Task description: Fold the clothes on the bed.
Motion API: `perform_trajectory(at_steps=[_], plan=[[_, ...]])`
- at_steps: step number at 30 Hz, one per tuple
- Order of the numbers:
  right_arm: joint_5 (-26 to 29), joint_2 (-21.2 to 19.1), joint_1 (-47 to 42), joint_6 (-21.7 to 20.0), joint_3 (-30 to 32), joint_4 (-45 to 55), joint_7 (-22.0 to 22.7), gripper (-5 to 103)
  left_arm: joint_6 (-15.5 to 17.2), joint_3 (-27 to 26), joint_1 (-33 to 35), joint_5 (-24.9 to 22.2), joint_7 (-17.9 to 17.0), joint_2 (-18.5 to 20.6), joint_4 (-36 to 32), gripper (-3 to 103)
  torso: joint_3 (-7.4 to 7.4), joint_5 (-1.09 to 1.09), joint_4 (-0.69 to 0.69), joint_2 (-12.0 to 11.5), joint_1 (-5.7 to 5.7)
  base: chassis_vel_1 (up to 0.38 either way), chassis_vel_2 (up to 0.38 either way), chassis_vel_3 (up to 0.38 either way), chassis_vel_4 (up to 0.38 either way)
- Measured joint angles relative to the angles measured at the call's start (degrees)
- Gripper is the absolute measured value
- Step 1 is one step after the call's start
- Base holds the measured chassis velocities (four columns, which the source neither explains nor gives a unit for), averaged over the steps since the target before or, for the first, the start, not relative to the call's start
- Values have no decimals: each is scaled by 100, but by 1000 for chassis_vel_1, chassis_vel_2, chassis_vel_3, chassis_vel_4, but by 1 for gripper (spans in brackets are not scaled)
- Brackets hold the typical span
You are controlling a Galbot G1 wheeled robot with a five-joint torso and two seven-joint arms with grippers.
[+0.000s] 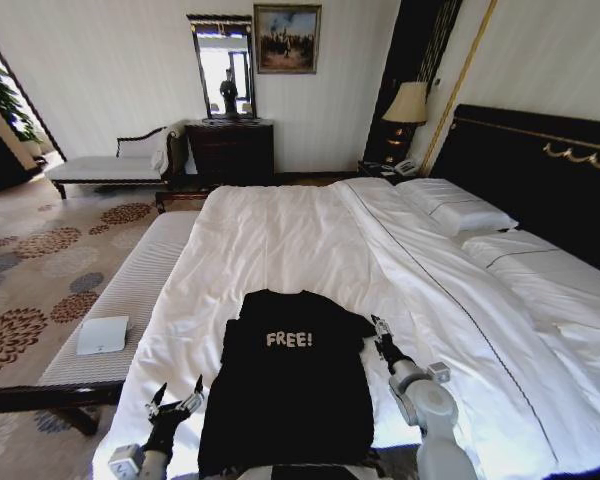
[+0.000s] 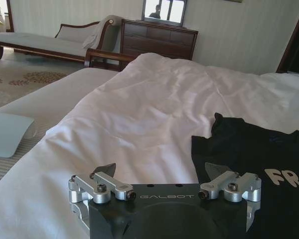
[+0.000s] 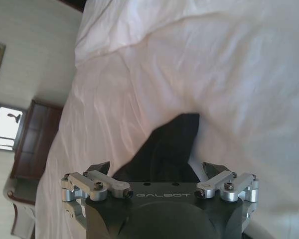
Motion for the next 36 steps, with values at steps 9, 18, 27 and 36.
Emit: perform_trajectory(at_steps=[9,18,27,36], plan=[[-410,197,299,-105,-396,-617,-112,100,-47,-173,82,-59,30,12,-2,100,0,0,1,0,0,0,0,0,0],[-308,152,611,-6,-235,-988,-343,100,-20,-186,108,-34,21,-8,-65,100,0,1,1,0,0,0,0,0,0],[47,165,947,90,6,-1214,-496,100,63,-61,49,50,-39,-25,-136,100,0,1,1,0,0,0,0,0,0],[1171,283,724,168,607,-296,-26,100,140,90,-120,34,-64,49,-57,100,0,1,1,0,1,0,0,0,0]])
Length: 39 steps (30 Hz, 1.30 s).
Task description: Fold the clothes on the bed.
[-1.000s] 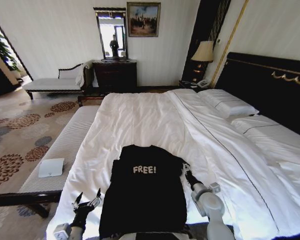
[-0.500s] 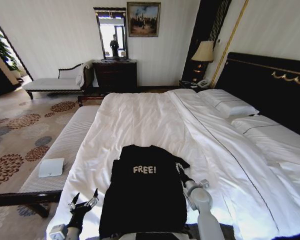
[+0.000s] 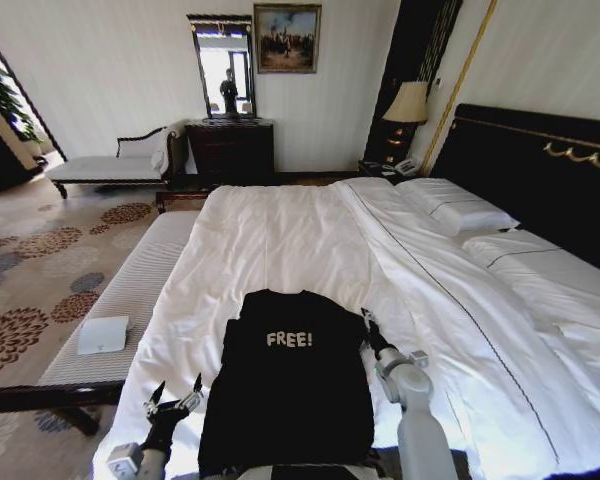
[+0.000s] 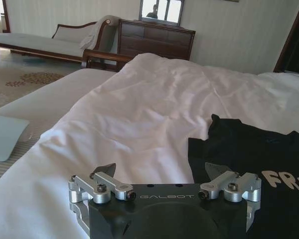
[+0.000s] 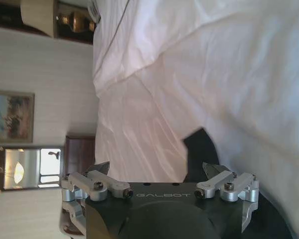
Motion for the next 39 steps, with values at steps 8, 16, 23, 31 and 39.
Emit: perform_trajectory(at_steps=[8,16,23,31,39], plan=[[-690,2,-694,5,-213,103,-388,100,22,155,-116,-7,-6,62,116,100,-1,-1,-1,0,-1,0,0,0,0],[-1528,8,-250,-54,-728,-808,-455,100,28,-13,-63,-73,-2,63,59,100,0,-1,1,0,1,0,0,0,0],[-1227,6,43,-5,-698,-1136,-542,100,-18,-196,83,-89,37,2,5,100,0,1,2,0,0,0,0,0,0],[-554,4,-207,-46,-320,-278,-307,100,23,-194,32,-81,24,7,-26,100,0,-1,-1,0,0,0,0,0,0],[-720,3,-272,-69,-275,-256,-286,100,65,-208,25,-59,1,-27,-123,100,0,0,1,0,0,0,0,0,0]])
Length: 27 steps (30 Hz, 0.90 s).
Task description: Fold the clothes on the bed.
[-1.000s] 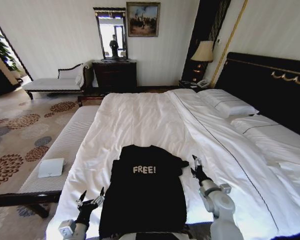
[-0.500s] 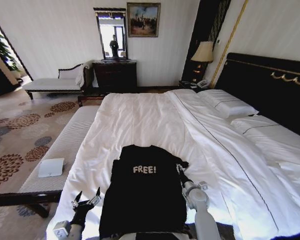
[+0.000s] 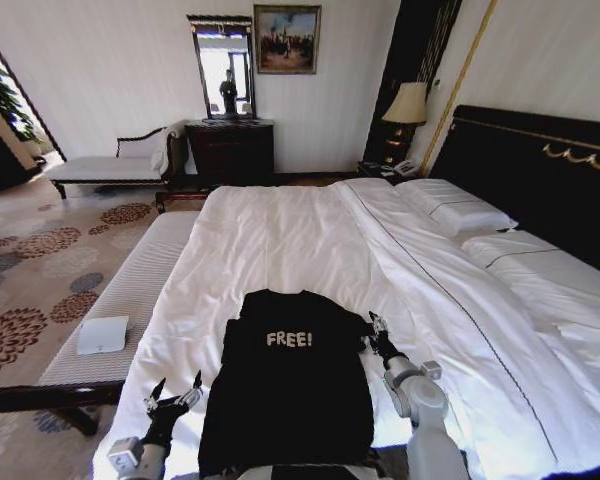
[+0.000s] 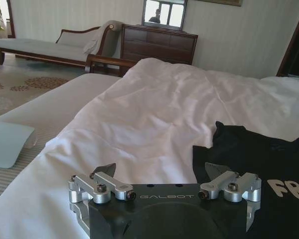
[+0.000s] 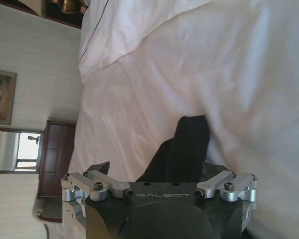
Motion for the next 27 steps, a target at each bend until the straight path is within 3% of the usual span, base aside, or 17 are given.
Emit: perform_trajectory(at_steps=[10,27], plan=[[-159,-1,-112,-217,-35,-330,-52,100,-136,-99,135,-78,61,-18,91,100,-1,-2,-1,1,-1,0,0,0,0],[695,-1,318,-440,-15,-191,395,100,-9,-277,244,-1,11,-34,-211,100,0,-1,-1,0,0,0,0,0,0]])
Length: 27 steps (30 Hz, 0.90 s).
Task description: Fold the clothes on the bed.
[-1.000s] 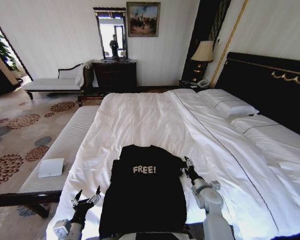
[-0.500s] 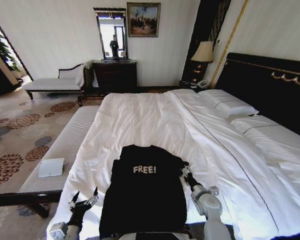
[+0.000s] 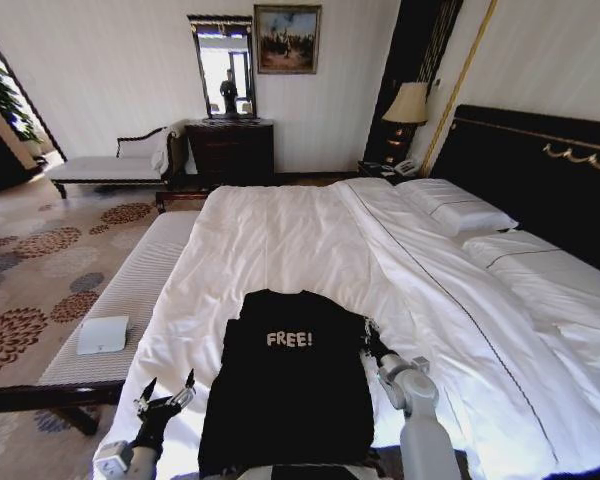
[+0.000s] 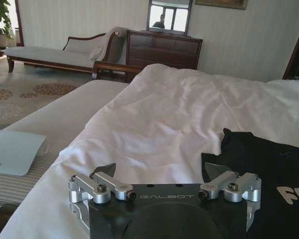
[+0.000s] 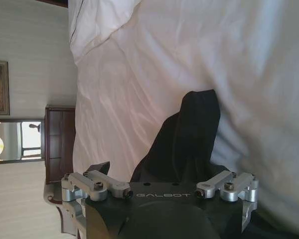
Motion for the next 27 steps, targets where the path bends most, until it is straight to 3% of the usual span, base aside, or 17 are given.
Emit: perform_trajectory(at_steps=[6,11,27], plan=[[106,0,-248,-84,-334,276,144,100,49,12,-29,23,-50,-2,-35,100,0,-1,-1,1,-1,0,0,0,0],[-400,1,-312,-105,-680,39,124,100,109,23,-122,14,-79,-12,-56,100,0,0,0,0,0,0,0,0,0],[-718,0,750,-88,-1016,-704,150,100,174,-317,-97,-159,-4,-61,-130,100,0,0,1,0,0,0,0,0,0]])
